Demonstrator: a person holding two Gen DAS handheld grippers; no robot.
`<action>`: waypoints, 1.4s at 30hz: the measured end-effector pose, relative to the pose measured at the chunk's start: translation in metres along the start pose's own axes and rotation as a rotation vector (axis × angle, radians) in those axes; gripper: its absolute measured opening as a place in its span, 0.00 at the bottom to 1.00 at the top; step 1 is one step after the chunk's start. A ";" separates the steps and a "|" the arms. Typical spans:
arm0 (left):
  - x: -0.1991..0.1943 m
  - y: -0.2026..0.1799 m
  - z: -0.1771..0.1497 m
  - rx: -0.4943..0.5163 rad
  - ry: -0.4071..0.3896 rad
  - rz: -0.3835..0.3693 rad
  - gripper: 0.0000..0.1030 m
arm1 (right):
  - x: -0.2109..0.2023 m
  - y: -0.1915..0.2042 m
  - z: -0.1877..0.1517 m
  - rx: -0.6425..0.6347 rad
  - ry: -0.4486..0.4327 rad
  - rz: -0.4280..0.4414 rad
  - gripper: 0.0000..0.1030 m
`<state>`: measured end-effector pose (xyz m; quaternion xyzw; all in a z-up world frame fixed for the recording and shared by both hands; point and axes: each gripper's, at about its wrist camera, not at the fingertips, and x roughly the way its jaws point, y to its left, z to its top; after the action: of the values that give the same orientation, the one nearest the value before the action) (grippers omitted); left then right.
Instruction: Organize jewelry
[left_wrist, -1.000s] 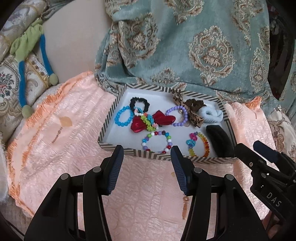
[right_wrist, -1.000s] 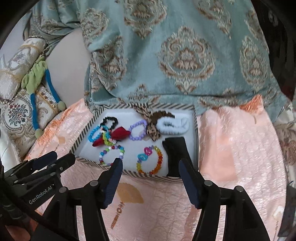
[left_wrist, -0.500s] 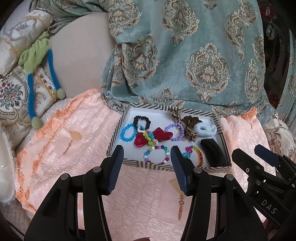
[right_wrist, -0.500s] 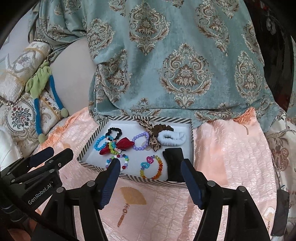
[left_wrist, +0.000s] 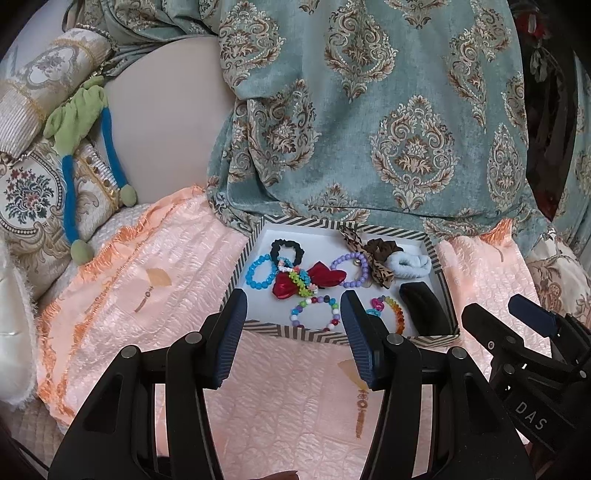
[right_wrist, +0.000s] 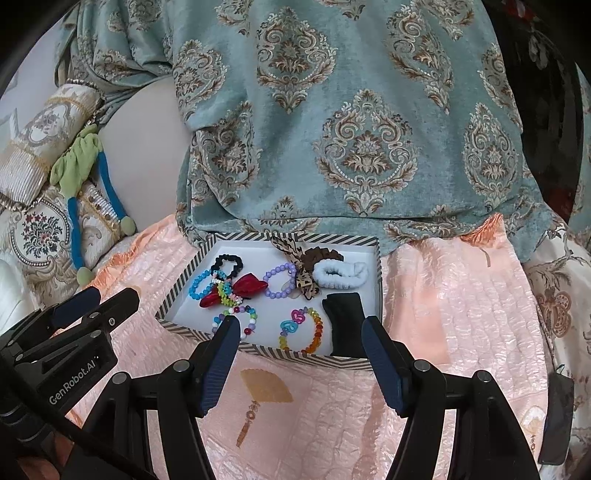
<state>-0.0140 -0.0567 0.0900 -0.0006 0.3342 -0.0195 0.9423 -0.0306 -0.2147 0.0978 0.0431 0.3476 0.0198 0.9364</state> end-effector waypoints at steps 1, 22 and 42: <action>0.000 0.000 0.000 0.000 0.000 -0.001 0.51 | 0.000 0.000 0.000 0.001 0.000 0.000 0.64; -0.004 0.003 0.002 0.006 -0.016 0.019 0.51 | -0.004 0.007 0.001 -0.022 -0.014 0.006 0.71; -0.009 0.003 0.005 0.008 -0.031 0.024 0.51 | -0.004 0.007 0.001 -0.021 -0.007 -0.005 0.71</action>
<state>-0.0177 -0.0536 0.0999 0.0068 0.3193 -0.0096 0.9476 -0.0327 -0.2077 0.1014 0.0328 0.3444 0.0211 0.9380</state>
